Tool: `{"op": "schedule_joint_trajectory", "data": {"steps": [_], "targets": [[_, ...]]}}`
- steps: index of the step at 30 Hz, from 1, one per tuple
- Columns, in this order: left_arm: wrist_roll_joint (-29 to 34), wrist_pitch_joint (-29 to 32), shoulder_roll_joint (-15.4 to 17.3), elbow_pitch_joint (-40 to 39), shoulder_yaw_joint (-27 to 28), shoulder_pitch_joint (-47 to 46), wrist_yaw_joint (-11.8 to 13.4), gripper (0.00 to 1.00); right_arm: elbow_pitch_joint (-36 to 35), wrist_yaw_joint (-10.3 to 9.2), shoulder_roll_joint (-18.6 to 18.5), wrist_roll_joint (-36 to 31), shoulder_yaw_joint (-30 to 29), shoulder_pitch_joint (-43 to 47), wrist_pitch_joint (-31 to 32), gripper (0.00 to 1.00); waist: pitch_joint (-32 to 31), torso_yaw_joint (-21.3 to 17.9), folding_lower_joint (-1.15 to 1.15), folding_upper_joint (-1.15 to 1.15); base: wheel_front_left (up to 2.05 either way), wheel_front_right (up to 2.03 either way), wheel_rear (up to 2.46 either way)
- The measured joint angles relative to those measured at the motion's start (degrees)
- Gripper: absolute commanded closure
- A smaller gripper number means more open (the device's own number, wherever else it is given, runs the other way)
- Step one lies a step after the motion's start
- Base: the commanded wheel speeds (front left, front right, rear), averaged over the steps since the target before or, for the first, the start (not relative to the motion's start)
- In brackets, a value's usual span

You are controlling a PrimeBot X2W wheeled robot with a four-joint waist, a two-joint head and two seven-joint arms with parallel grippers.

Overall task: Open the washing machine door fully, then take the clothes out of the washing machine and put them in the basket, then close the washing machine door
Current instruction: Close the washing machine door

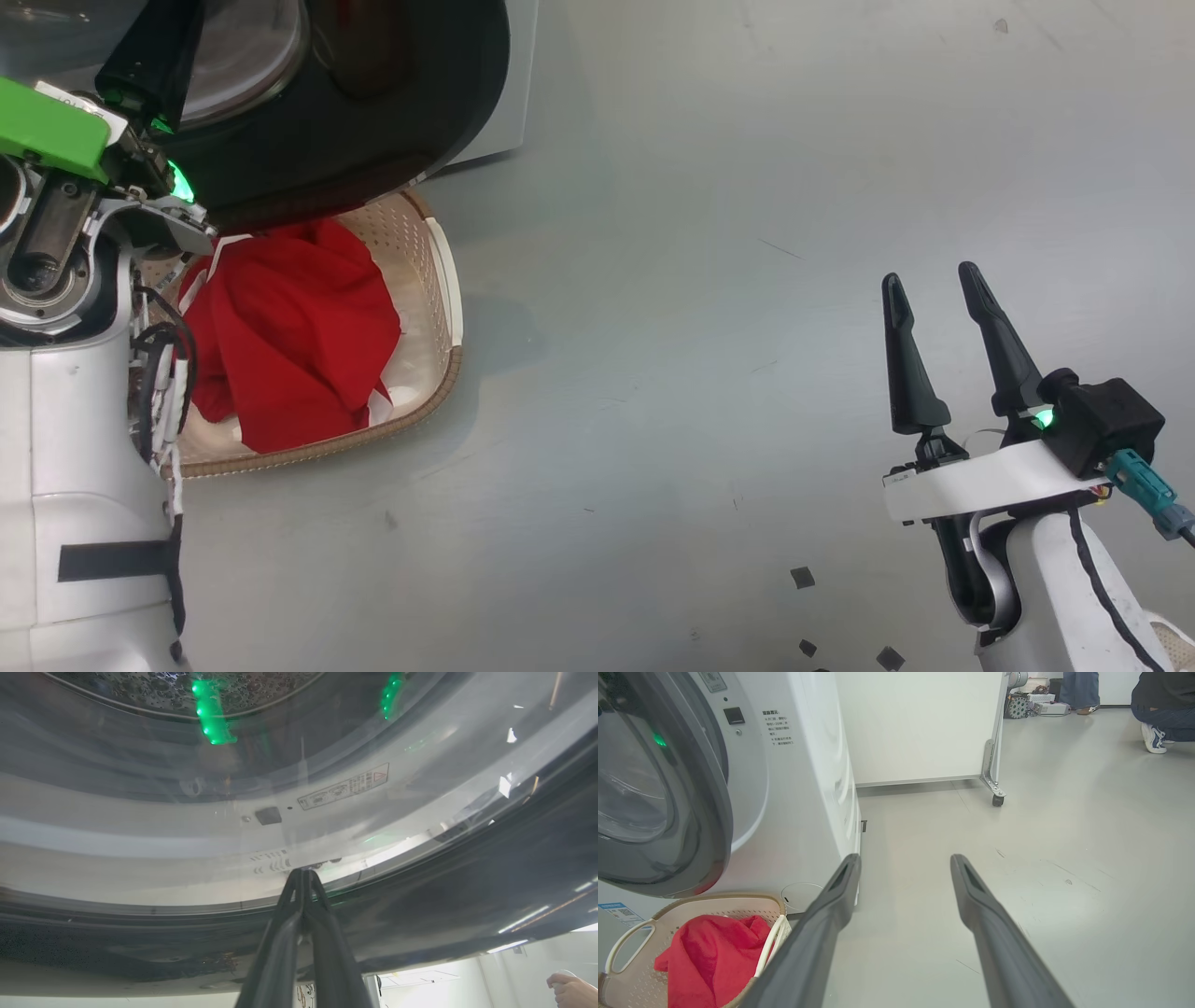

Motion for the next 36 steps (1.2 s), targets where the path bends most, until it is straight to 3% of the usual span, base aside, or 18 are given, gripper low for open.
{"op": "schedule_joint_trajectory", "data": {"steps": [16,32,33,35,36], "targets": [[-1.2,-0.5,-0.9,3.8,0.8,1.0,-0.9,1.00,1.8,0.01,0.2,0.0,-1.0,-0.7,-0.2,0.00,-1.5,1.2,0.00,0.00,0.00,0.00,0.00],[-3.2,-3.1,-1.9,-12.6,6.3,16.7,-0.9,1.00,2.8,0.23,-0.1,-1.0,-2.3,0.0,-0.2,0.00,-6.9,6.0,0.00,0.00,0.00,0.00,0.00],[-3.2,-3.5,-2.1,-13.2,6.3,17.7,-0.9,0.88,2.8,0.23,-0.2,-1.1,-2.4,0.3,-0.2,0.00,-7.3,6.3,0.00,0.00,0.00,0.00,0.00],[-3.2,-3.6,-2.2,-14.5,6.4,20.0,-0.9,0.41,3.2,0.23,-0.3,-1.1,-2.5,0.8,-0.2,0.00,-8.3,7.0,0.00,0.00,0.00,0.00,0.00],[-3.2,-4.1,-2.3,-15.2,6.4,21.2,-0.9,0.05,3.4,0.23,-0.3,-1.2,-2.5,1.1,-0.2,0.00,-8.8,7.4,0.00,0.00,0.00,0.00,0.00]]}}
